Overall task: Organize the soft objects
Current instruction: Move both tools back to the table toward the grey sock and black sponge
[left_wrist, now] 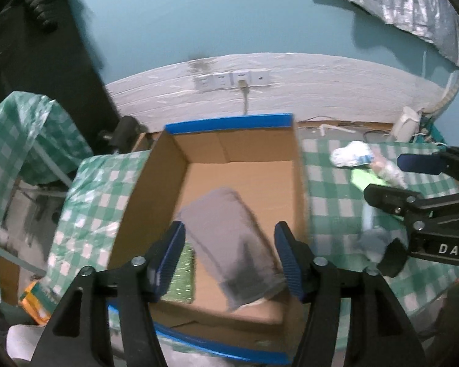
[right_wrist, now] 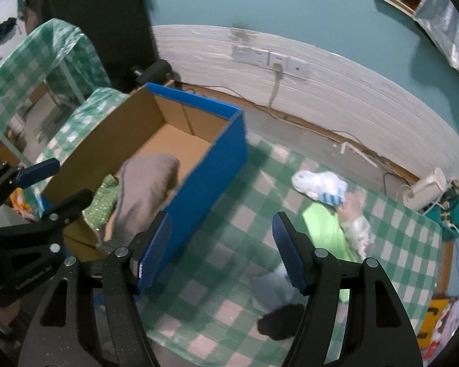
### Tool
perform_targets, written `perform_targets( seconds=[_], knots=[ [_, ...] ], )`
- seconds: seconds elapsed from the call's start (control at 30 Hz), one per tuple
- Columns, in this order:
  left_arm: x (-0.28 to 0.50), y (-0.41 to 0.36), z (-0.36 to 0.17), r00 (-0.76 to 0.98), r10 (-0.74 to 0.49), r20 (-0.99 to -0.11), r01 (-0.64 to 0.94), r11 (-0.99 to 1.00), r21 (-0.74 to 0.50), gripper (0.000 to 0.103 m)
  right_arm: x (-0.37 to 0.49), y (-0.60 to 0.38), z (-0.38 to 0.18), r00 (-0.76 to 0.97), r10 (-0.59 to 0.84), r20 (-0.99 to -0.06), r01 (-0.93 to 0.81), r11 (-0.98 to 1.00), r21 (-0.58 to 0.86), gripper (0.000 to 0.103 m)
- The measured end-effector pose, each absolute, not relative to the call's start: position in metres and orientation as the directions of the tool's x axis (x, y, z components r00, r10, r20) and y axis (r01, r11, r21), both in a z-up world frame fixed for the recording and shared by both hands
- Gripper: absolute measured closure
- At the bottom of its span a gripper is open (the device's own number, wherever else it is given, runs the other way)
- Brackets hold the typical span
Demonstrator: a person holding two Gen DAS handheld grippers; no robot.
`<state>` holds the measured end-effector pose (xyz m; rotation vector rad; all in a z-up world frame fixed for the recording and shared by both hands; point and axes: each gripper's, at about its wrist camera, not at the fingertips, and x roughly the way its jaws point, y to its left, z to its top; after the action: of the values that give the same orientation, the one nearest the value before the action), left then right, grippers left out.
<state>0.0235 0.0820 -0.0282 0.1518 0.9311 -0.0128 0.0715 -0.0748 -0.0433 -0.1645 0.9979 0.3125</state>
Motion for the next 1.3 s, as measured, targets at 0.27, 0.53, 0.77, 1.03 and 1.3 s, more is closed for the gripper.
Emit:
perform_targets(
  seconds=[0.27,0.53,0.77,1.03,1.3],
  knots=[
    [0.019,0.038,-0.034,0.599,0.027,-0.8,0.163,0.974,0.155,0.037,0.06,-0.121,-0.054,0.498,0.129,-0.858,-0.26,0.966,-0.005,0.03],
    [0.014,-0.01,-0.046,0.582,0.001,-0.813,0.257,0.948,0.186,0.036,0.048,-0.157,-0.068,0.474,0.097,-0.875,-0.209,0.978,-0.005,0.029],
    [0.019,-0.039,-0.067,0.543,-0.001,-0.84,0.305,0.932,0.195,0.036,0.041,-0.183,-0.09,0.429,0.086,-0.899,-0.166,0.986,0.015,0.029],
    [0.026,-0.049,-0.09,0.486,0.009,-0.874,0.312,0.932,0.183,0.036,0.04,-0.199,-0.118,0.374,0.069,-0.925,-0.128,0.991,0.022,0.028],
    [0.029,-0.054,-0.113,0.451,0.043,-0.891,0.319,0.925,0.206,0.036,0.037,-0.197,-0.143,0.326,0.077,-0.942,-0.132,0.991,0.035,0.028]
  ],
)
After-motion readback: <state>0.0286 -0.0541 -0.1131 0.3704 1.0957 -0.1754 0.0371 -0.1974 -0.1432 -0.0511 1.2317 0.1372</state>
